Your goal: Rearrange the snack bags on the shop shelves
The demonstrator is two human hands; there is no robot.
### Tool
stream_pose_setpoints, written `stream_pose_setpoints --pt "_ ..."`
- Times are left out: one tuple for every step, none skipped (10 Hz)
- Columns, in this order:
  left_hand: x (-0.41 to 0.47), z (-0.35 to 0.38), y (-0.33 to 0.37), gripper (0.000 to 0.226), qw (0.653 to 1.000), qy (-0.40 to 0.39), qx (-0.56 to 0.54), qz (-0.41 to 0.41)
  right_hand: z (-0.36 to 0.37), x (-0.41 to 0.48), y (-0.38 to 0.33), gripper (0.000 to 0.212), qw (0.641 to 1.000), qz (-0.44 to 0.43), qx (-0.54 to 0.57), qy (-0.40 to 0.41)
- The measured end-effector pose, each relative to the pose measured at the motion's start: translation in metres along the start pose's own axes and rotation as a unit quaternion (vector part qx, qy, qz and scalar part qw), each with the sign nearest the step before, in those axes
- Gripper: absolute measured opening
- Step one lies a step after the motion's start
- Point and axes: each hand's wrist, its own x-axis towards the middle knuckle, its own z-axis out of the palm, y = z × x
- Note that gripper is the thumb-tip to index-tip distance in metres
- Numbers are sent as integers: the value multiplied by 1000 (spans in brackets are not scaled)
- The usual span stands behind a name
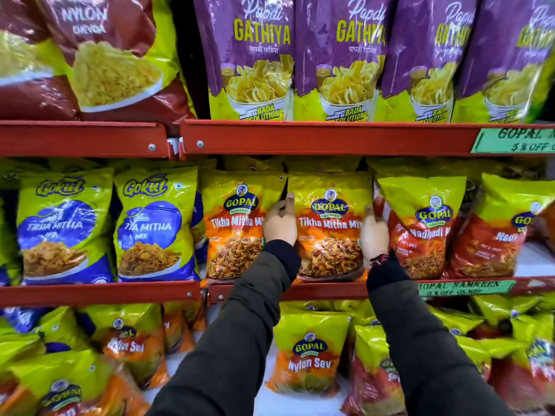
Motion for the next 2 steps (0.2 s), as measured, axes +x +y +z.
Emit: stream_pose_setpoints --pt "-22 -23 1 49 999 -9 0 45 -4 -43 -9 61 997 -67 -12 34" --pt "-46 -51 6 40 996 -11 -20 89 -7 -100 -25 62 991 -121 -41 29"
